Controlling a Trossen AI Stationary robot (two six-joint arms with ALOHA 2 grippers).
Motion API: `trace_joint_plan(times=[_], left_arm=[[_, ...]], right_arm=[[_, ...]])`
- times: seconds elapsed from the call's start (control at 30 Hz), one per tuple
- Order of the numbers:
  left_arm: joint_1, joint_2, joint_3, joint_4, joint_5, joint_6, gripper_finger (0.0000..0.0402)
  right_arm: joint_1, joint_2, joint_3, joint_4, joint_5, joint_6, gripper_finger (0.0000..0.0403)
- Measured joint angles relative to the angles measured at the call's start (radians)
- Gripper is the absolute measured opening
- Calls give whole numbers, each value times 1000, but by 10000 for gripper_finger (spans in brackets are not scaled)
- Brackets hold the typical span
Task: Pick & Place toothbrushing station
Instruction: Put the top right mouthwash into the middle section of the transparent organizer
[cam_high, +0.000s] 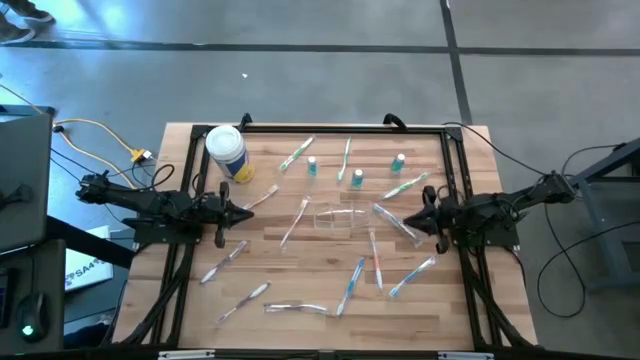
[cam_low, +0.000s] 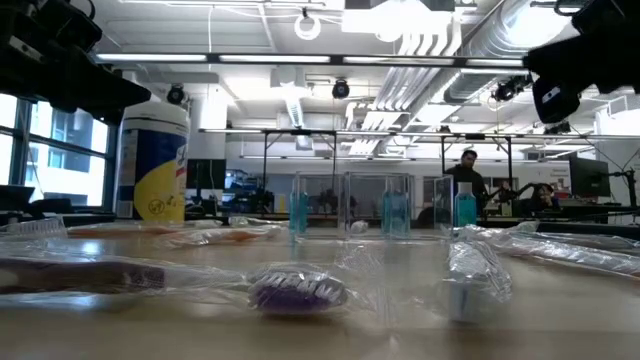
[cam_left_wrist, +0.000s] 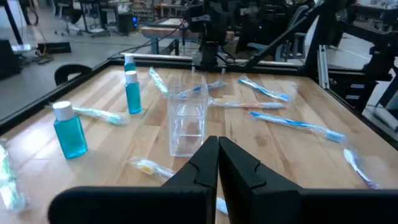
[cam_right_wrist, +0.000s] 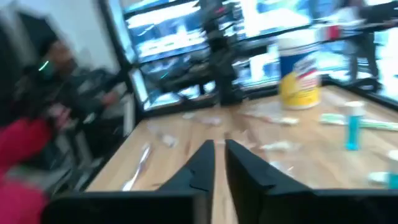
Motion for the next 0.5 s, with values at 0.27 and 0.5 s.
trace_joint_plan(times=[0.27, 0.5], left_arm=[[0, 0, 0, 3, -2, 3, 57], [0, 0, 0, 9, -82, -22, 81]], right_arm=[[0, 177, 92, -22, 189, 2, 182], [-29, 342, 232, -126, 360, 33, 263]])
